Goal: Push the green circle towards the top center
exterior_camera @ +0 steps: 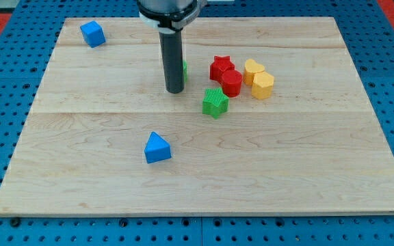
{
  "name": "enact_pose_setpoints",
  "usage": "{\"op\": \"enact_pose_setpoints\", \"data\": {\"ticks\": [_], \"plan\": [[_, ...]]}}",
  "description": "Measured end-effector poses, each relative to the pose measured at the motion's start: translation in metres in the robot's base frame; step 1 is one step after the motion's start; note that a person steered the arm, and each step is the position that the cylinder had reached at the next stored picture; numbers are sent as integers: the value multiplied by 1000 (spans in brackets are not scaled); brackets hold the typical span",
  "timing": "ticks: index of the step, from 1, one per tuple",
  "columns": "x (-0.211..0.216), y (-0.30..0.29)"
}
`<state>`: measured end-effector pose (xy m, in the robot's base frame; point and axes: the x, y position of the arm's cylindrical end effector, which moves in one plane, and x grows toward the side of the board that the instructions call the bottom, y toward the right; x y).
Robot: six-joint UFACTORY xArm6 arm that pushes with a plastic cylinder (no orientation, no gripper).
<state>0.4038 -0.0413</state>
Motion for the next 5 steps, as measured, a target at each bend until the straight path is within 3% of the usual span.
{"op": "enact_pose_setpoints", "data": {"ticks": [1,2,3,4,5], "plan": [[49,5],[67,15],[30,11],[18,-48],[-7,-15]]}}
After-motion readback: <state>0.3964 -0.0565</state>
